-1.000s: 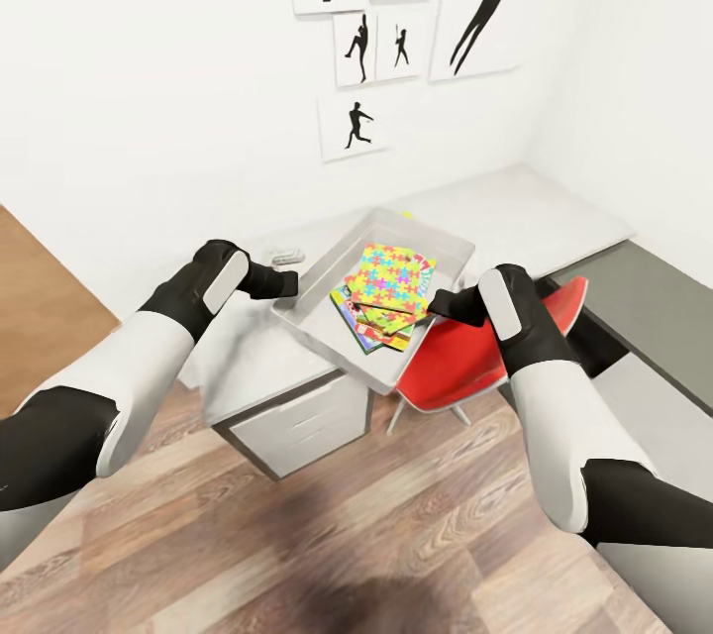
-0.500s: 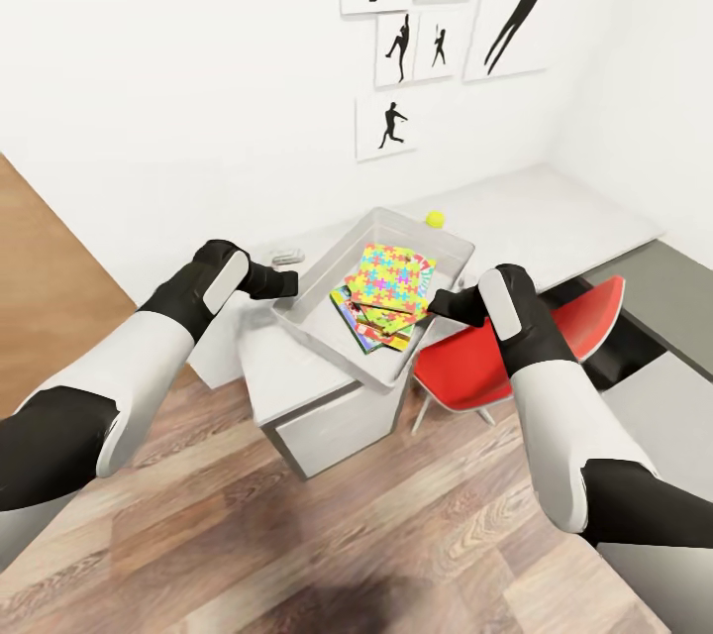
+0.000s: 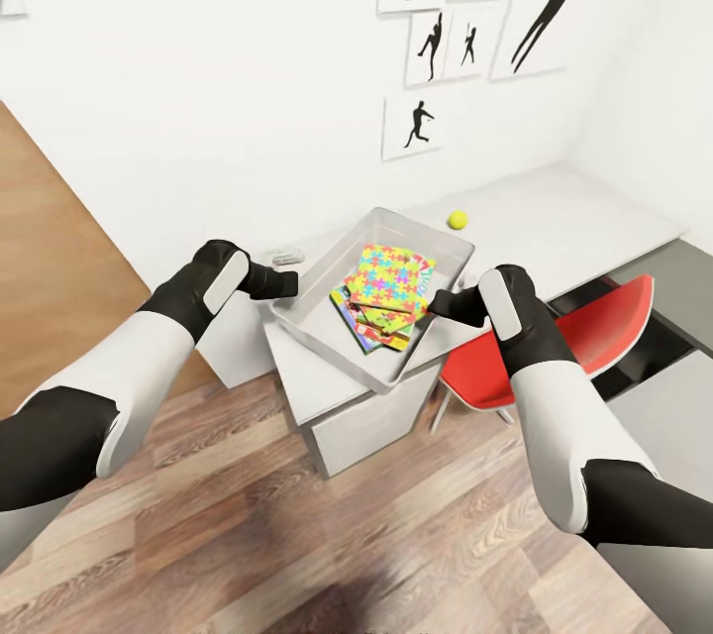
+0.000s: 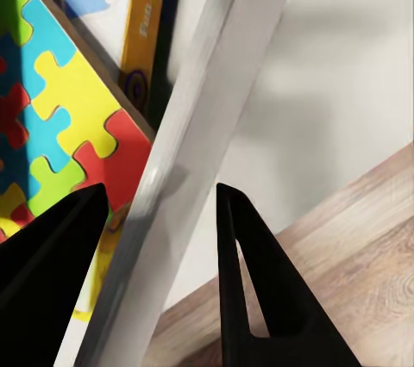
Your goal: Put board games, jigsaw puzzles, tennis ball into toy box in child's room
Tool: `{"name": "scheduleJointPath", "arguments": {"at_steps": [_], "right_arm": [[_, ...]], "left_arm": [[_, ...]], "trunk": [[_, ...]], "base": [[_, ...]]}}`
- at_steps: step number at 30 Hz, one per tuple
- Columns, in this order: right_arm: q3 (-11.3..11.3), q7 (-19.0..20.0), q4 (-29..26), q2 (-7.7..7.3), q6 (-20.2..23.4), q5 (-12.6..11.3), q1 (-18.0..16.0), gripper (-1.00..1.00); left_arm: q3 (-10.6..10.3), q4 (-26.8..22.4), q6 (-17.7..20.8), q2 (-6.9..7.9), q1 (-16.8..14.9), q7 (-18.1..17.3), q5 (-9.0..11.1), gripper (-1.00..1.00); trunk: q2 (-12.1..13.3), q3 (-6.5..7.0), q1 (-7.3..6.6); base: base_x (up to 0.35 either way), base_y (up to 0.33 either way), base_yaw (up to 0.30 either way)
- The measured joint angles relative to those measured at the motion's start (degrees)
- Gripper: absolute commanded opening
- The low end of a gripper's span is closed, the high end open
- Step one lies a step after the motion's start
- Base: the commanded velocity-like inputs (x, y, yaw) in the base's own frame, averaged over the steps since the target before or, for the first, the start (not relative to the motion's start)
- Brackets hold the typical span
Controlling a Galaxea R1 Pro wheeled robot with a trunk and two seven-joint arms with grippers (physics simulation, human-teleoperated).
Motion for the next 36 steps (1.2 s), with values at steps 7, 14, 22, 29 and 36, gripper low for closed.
{"name": "scheduleJointPath", "arguments": {"at_steps": [7,14,22,29,36], "right_arm": [[-0.06,0.02,0.00,0.03,0.02,-0.05,0.00,-1.00],[-0.07,0.02,0.00,0.04,0.02,-0.06,0.00,-1.00],[-0.12,0.01,-0.01,0.08,0.01,-0.01,-0.01,-1.00],[-0.02,0.01,-0.01,0.06,-0.09,-0.07,-0.02,-1.00],[-0.19,0.08,0.05,-0.05,-0.01,-2.93,0.01,1.00]], "left_arm": [[0.10,-0.21,0.23,0.03,0.02,-0.01,-0.16,-1.00],[0.12,-0.22,0.25,0.03,0.02,0.00,-0.17,-1.00],[0.08,-0.23,0.24,0.07,0.02,0.00,-0.09,-1.00],[0.09,-0.27,0.18,0.08,0.03,0.00,-0.09,-1.00],[0.11,-0.40,-0.05,0.28,0.01,0.03,0.00,-1.00]], "trunk": [[0.00,-0.58,0.00],[0.00,-1.17,0.00],[-0.01,-1.28,0.00],[-0.02,-1.57,-0.01],[-0.01,-1.68,0.00]], "base": [[-0.011,0.024,0.000],[-0.050,0.112,0.000],[-0.026,0.100,0.000],[-0.001,0.005,0.000],[0.000,0.000,0.000]]}}
